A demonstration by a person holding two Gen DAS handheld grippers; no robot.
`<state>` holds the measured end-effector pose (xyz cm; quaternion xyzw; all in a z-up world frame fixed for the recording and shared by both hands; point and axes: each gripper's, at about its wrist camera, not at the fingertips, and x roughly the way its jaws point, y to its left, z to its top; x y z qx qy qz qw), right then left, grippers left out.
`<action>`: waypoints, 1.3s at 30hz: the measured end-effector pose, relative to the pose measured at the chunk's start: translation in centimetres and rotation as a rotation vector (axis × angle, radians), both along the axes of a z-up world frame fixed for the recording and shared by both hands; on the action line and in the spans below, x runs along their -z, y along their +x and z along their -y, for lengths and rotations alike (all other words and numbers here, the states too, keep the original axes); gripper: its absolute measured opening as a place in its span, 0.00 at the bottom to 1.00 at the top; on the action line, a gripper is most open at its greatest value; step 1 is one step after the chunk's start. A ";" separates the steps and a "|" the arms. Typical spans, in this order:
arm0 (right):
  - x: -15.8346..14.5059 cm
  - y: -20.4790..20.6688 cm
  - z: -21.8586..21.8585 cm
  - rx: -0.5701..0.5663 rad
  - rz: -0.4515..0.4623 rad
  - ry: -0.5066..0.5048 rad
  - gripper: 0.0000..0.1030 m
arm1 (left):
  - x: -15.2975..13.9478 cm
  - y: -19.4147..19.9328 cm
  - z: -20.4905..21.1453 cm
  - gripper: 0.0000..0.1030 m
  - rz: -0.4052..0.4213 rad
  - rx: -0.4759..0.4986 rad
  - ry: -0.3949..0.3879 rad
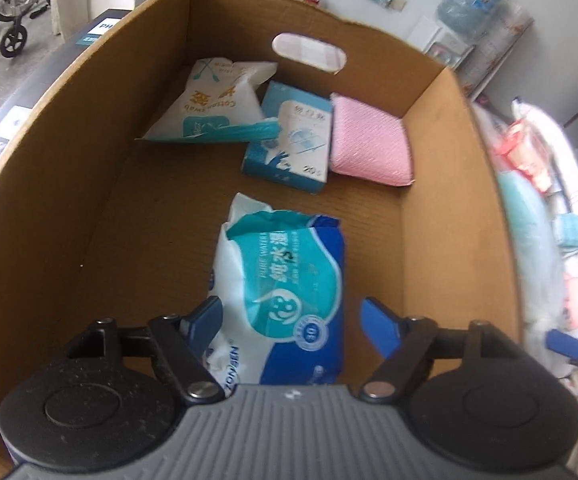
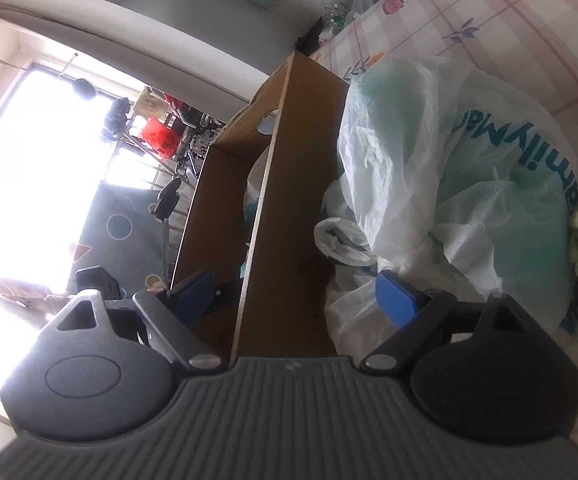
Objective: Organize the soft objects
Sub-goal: 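Lower the wet-wipes pack into the cardboard box with the left gripper, then open the left gripper to release the wet-wipes pack in the box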
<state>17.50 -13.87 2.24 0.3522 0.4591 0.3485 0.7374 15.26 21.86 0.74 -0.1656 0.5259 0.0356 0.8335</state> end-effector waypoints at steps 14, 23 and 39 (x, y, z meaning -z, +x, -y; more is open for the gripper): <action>-0.7 -1.0 1.5 0.046 0.037 -0.012 0.86 | 1.6 2.2 5.1 0.63 -0.033 0.172 0.048; 0.0 -1.4 3.0 0.090 0.014 -0.012 0.86 | 1.9 5.0 5.1 0.52 -0.048 0.091 -0.011; 0.7 -2.6 5.0 0.126 0.000 0.001 0.86 | 2.5 8.3 5.0 0.49 0.047 -0.060 -0.020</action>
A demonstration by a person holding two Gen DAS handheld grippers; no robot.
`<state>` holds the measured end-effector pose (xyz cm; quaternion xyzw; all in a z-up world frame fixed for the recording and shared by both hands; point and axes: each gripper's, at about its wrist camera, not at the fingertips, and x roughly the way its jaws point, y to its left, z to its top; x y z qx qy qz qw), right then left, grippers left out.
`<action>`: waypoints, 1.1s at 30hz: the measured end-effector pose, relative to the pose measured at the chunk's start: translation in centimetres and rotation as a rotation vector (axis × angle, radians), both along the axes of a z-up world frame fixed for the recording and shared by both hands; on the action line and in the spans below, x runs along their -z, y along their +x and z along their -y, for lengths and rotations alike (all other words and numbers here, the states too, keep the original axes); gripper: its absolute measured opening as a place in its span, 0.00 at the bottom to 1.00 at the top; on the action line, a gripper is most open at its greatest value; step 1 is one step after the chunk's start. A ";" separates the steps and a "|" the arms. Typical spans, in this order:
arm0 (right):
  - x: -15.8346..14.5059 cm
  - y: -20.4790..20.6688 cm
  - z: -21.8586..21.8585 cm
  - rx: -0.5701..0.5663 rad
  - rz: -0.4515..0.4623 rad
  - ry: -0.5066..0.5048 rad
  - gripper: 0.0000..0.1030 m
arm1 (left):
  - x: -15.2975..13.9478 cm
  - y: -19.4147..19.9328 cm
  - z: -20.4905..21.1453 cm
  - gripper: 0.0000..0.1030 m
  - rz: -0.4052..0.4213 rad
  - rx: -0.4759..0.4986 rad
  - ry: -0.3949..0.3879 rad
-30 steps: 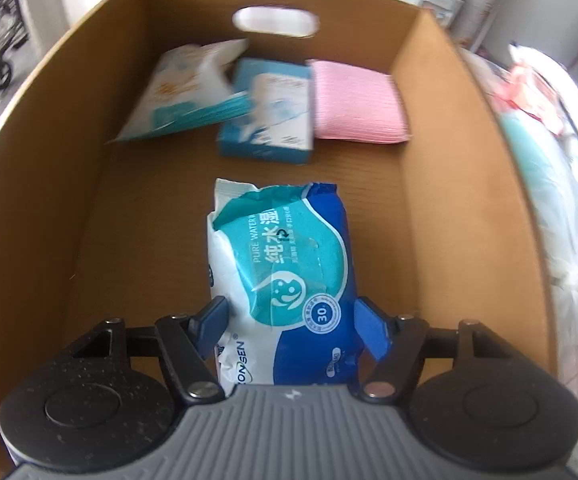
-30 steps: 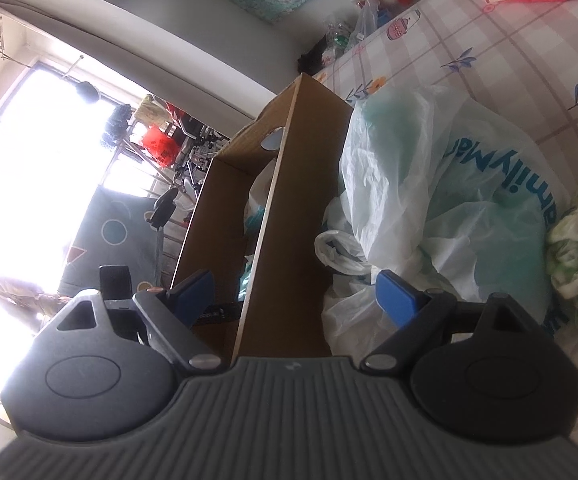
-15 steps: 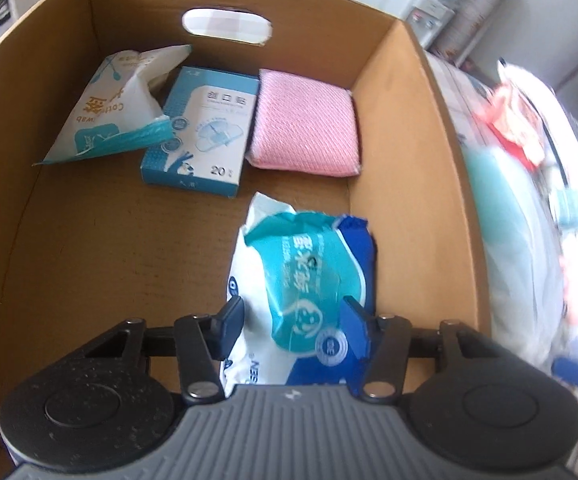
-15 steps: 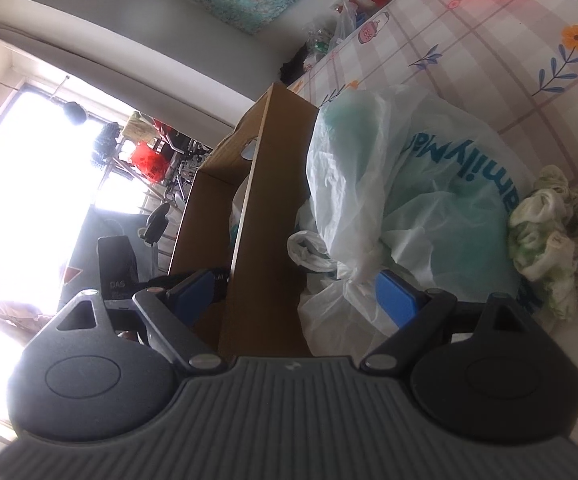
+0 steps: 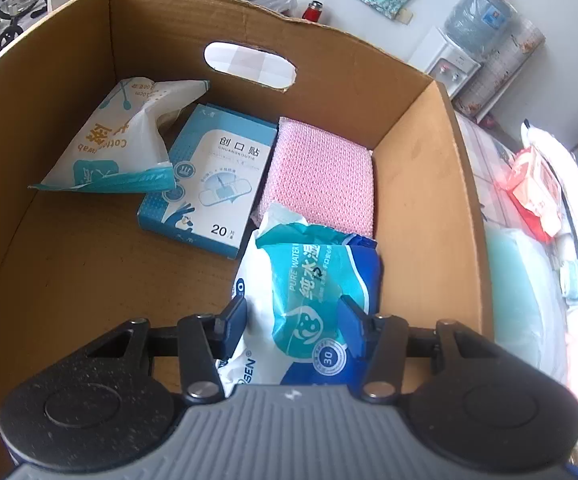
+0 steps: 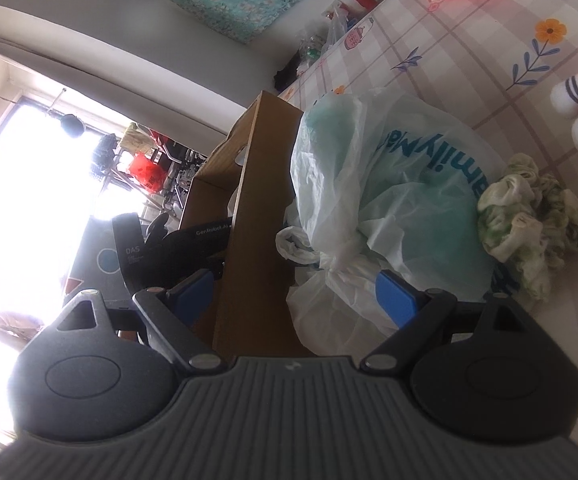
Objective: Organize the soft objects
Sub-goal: 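Open the left gripper to release the wet-wipes pack in the box, then move the left gripper back to the pink plush pig on the bed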
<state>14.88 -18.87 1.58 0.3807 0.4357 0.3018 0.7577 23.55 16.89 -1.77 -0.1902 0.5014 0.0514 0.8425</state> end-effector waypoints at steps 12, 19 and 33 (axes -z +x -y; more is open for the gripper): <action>0.2 -2.0 2.4 0.045 0.001 -0.003 0.86 | -1.8 -1.2 -0.7 0.64 0.014 -0.068 -0.102; -0.1 -3.5 3.8 0.070 0.024 -0.013 0.87 | -7.0 -5.7 0.0 0.66 0.161 -0.087 -0.121; -1.6 -7.3 12.4 0.312 0.113 -0.120 0.87 | -10.4 -9.6 17.5 0.72 0.465 0.314 0.000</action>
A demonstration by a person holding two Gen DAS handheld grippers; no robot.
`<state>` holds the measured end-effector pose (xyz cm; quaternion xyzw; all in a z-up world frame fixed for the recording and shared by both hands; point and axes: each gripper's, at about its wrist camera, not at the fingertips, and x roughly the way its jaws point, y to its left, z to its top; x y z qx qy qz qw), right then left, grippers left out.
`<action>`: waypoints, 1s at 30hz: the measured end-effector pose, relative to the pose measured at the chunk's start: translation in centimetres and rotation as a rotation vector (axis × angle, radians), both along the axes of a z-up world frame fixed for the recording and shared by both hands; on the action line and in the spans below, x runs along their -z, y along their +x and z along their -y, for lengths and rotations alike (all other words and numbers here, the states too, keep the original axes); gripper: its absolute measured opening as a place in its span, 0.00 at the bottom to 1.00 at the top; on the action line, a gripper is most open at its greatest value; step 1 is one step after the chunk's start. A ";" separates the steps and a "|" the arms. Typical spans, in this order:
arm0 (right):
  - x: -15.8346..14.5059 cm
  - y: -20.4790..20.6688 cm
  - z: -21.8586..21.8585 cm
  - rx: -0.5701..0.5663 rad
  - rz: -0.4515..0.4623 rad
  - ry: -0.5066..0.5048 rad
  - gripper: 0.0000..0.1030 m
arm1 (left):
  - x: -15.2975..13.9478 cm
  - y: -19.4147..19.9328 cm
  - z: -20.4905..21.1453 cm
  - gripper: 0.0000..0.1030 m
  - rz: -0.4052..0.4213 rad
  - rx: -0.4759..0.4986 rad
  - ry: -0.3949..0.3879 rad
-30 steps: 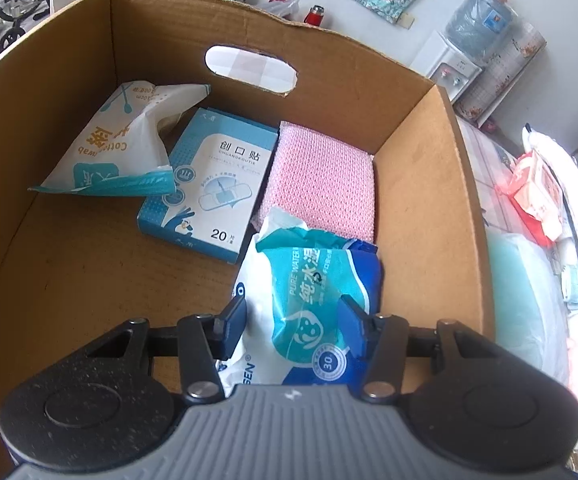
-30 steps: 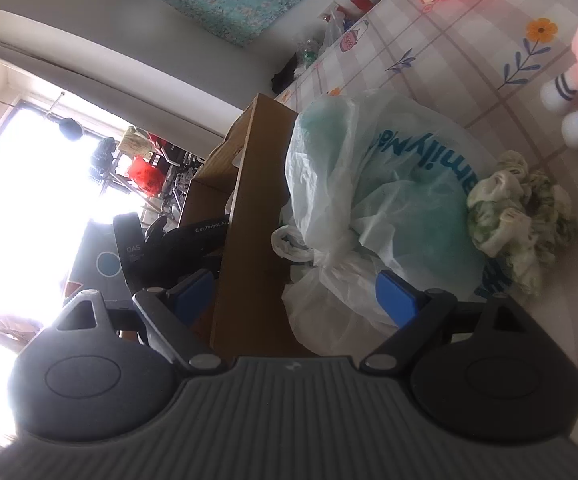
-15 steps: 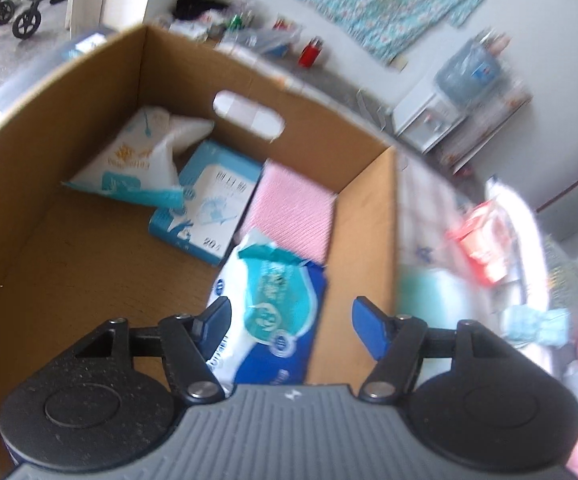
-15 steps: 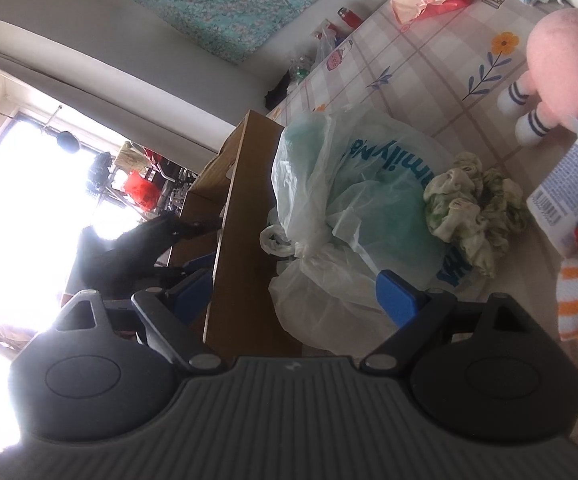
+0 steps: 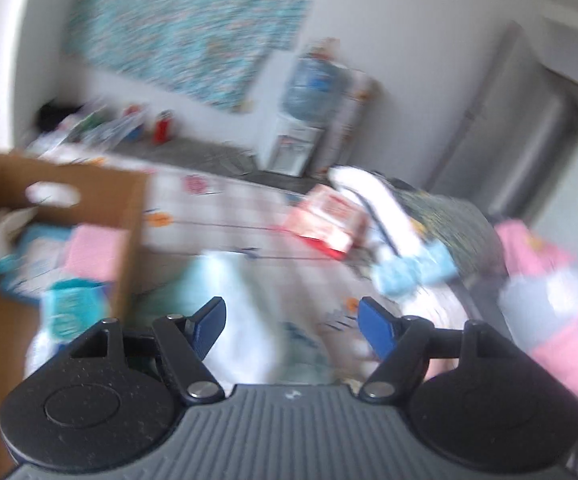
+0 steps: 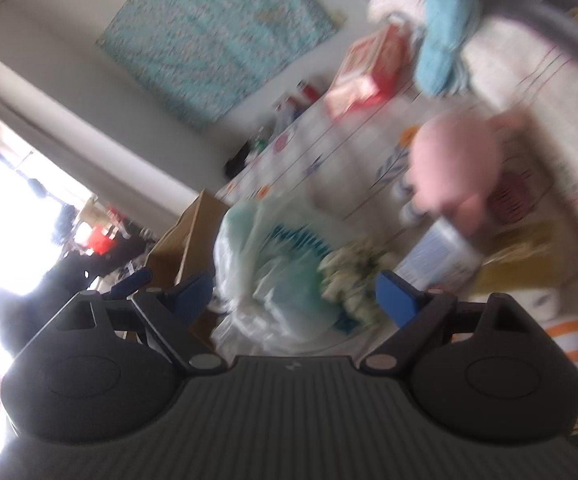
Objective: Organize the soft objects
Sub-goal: 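Move the left gripper back to the pink plush pig on the bed, then close the left gripper on the pink plush pig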
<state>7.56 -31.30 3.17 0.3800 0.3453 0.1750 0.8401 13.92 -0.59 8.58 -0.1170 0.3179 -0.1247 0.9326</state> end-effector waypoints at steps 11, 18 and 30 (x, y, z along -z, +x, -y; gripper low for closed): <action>1.7 1.5 7.7 0.253 -0.036 -0.043 0.87 | 6.0 0.6 14.3 0.72 0.097 0.355 0.196; 4.6 7.1 9.8 0.289 -0.134 0.028 0.87 | 9.3 3.2 19.6 0.77 0.045 0.464 0.290; 8.5 13.2 9.9 0.290 -0.251 0.056 0.86 | 12.0 6.6 21.9 0.65 -0.025 0.468 0.336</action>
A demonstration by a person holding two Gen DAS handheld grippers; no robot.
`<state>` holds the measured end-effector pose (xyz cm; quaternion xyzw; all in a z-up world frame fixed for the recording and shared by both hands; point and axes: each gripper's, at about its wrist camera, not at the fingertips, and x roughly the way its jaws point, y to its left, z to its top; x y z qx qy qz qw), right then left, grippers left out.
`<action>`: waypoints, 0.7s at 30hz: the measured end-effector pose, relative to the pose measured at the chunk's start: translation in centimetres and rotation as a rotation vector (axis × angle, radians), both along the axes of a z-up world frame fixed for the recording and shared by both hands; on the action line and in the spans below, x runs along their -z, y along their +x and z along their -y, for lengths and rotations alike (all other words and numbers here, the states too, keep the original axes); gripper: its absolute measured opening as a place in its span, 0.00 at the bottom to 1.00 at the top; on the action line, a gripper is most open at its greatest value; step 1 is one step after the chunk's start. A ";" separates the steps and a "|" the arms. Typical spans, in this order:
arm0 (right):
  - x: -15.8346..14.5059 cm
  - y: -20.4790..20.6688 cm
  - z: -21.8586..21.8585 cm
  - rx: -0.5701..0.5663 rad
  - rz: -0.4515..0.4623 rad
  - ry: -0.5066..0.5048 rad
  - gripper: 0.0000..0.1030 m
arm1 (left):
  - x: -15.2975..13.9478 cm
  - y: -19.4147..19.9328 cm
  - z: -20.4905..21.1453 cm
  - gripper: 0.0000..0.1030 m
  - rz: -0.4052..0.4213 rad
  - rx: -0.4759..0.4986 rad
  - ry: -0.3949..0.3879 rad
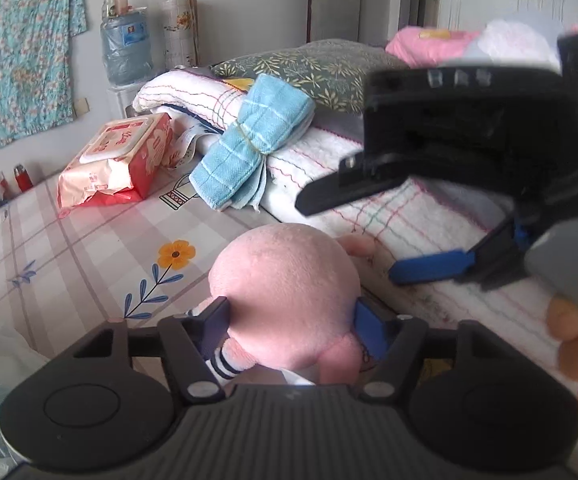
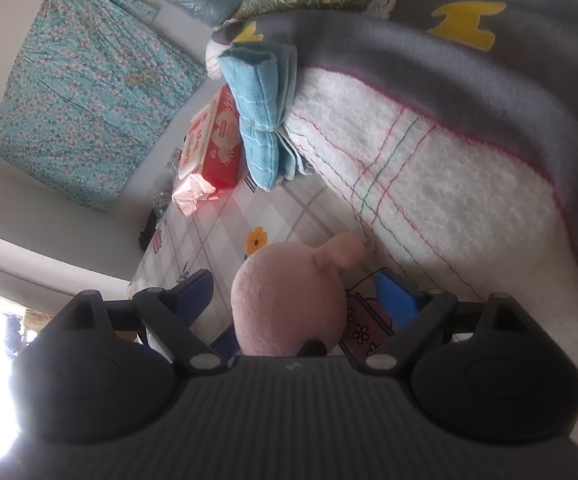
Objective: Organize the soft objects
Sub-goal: 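Close the left gripper on the pink plush pig, then carry the plush pig over the cardboard box with the left gripper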
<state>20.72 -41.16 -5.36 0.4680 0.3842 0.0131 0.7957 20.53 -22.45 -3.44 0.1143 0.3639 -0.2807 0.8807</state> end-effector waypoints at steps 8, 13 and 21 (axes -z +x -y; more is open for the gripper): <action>1.5 2.3 -0.9 0.031 0.010 -0.001 0.52 | -0.3 1.7 -3.5 0.62 -0.123 -0.073 -0.174; 1.3 2.8 -1.8 0.034 0.064 -0.016 0.22 | -1.4 1.0 -4.6 0.61 -0.112 -0.081 -0.210; -5.0 1.0 -4.0 -0.035 0.237 -0.103 0.19 | -6.3 -1.0 -8.5 0.61 -0.071 -0.102 -0.371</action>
